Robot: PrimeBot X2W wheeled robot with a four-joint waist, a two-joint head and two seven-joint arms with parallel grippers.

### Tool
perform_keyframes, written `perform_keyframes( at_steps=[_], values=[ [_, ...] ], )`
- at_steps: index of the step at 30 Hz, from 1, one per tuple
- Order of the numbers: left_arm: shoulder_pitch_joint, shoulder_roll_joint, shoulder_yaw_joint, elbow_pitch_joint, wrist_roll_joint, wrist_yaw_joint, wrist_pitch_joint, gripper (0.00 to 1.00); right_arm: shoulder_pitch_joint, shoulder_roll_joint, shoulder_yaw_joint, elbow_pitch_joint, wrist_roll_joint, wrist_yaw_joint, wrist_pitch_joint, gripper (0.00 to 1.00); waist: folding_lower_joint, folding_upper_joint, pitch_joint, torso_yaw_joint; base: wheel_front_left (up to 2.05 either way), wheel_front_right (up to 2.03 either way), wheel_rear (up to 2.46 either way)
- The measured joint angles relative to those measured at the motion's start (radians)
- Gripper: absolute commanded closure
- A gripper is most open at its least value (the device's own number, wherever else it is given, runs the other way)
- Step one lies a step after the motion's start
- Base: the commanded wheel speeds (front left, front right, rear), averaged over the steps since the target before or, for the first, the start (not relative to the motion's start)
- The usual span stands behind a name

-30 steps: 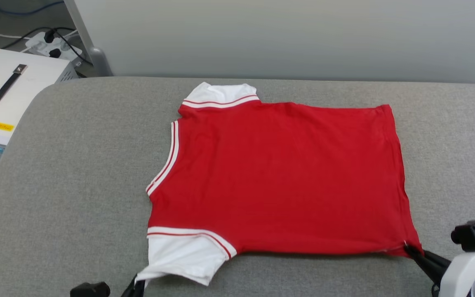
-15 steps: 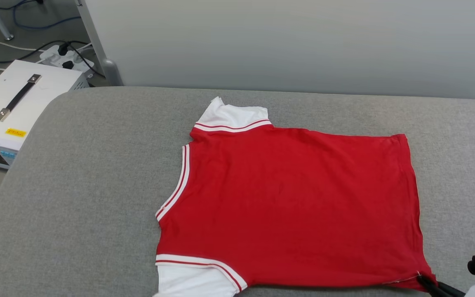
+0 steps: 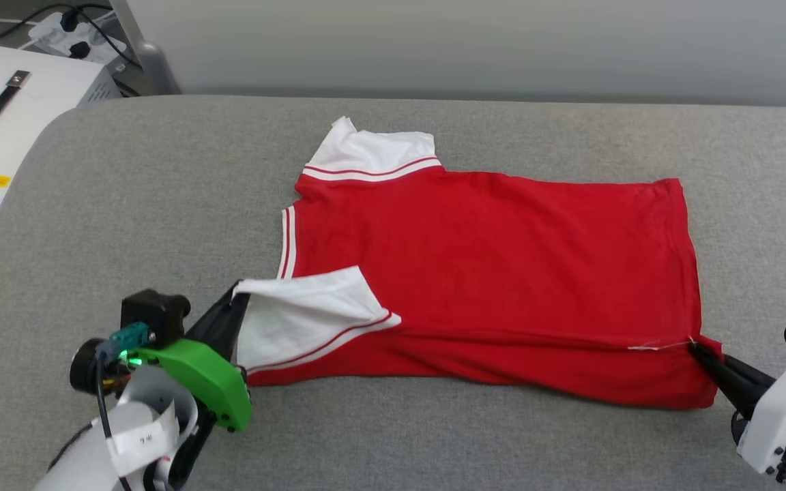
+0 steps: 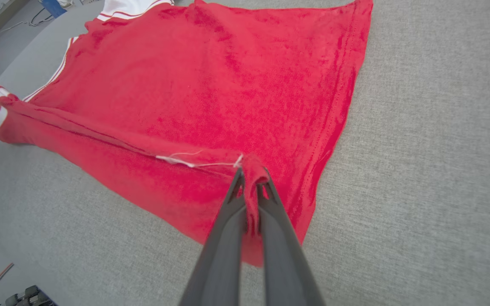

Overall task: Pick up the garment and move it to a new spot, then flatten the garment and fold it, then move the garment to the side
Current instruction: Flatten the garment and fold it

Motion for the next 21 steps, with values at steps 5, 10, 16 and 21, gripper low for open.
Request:
perform_keyframes(
  at_steps=[5, 10, 16, 21],
  values=[
    [-0.146, -0.018, -0.001, 0.098, 0.002, -0.058, 0.019, 1.0, -0.078, 0.021, -0.02, -0.005, -0.017, 0.0, 0.042, 1.0, 0.0, 0.0, 0.056, -0.016, 0.0, 0.0, 0.0],
    [-0.278, -0.041, -0.009, 0.236, 0.003, -0.121, 0.025, 1.0, -0.186, 0.036, -0.016, 0.014, -0.032, 0.0, 0.093, 1.0, 0.0001, 0.0, 0.119, -0.033, 0.0, 0.0, 0.0],
    [-0.384, -0.076, -0.042, 0.419, 0.006, -0.164, 0.031, 1.0, -0.326, 0.056, 0.02, 0.086, -0.057, 0.0, 0.129, 1.0, 0.0001, 0.0, 0.19, -0.05, 0.0, 0.0, 0.0],
    [-0.428, -0.11, -0.075, 0.553, -0.003, -0.177, 0.015, 1.0, -0.424, 0.083, 0.063, 0.193, -0.086, 0.0, 0.13, 1.0, 0.0002, 0.0, 0.236, -0.062, 0.0, 0.0, 0.0]
  ],
)
